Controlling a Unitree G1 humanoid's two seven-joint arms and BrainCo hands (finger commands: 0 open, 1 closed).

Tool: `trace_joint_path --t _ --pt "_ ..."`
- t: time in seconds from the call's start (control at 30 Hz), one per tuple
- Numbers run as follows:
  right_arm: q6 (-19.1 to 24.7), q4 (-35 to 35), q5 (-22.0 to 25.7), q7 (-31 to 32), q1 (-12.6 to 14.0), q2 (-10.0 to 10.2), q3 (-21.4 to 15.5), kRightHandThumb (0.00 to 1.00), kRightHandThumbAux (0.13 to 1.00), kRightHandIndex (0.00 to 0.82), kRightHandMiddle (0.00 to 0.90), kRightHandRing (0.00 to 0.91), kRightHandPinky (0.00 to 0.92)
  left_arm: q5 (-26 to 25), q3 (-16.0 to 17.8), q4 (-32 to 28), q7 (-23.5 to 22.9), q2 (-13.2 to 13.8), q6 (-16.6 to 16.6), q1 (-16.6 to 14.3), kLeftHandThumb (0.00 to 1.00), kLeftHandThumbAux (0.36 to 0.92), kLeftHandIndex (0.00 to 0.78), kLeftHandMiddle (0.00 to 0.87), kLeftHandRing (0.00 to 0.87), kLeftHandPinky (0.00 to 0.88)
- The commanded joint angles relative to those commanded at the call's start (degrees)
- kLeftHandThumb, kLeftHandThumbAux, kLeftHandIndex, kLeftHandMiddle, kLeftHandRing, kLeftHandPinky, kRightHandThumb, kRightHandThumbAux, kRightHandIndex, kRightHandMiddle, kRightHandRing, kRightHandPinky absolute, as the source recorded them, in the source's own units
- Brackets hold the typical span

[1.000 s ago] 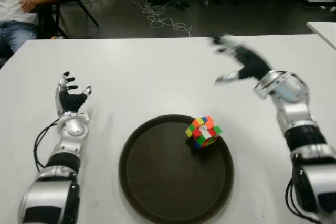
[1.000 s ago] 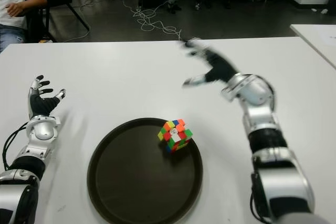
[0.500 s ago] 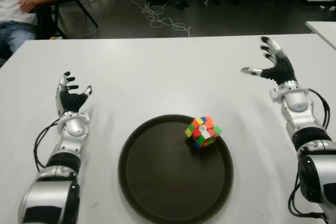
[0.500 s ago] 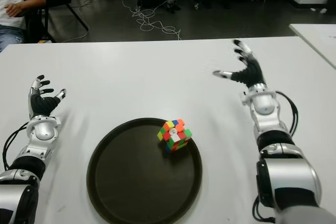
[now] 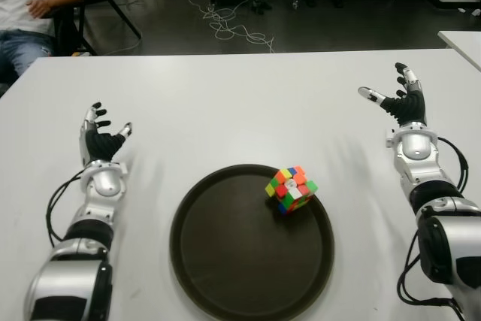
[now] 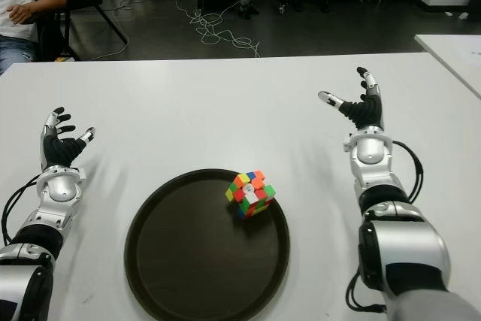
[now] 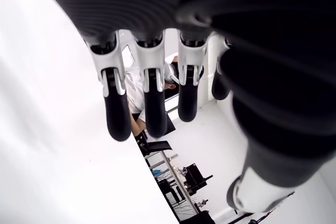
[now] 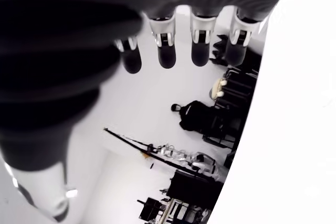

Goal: Pick up the Rubik's Cube and put it in the plate

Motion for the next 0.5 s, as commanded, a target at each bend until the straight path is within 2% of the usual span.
trace_joint_path --t 0.23,0.4,0.5 --pt "-0.2 -1.4 0.0 1.1 2.0 0.5 -0.3 0.0 0.685 0.032 0.018 0.007 0.0 -0.2 0.2 0.1 0.1 -0.1 0.3 -0.1 0.171 0.766 0.125 0.218 0.265 0.35" --pt "-3.4 -4.4 -1.3 1.5 6.2 1.2 1.1 0.0 0.686 0.019 0.004 0.001 0.0 -0.3 0.3 0.3 0.1 0.0 0.6 -0.3 0.169 0.774 0.122 0.227 0.283 0.371" --pt "-4.2 -5.3 -1.8 1.3 6.9 1.6 1.6 0.0 0.697 0.011 0.001 0.0 0.0 0.0 0.2 0.4 0.4 0.2 0.7 -0.4 0.17 0.78 0.122 0.223 0.281 0.372"
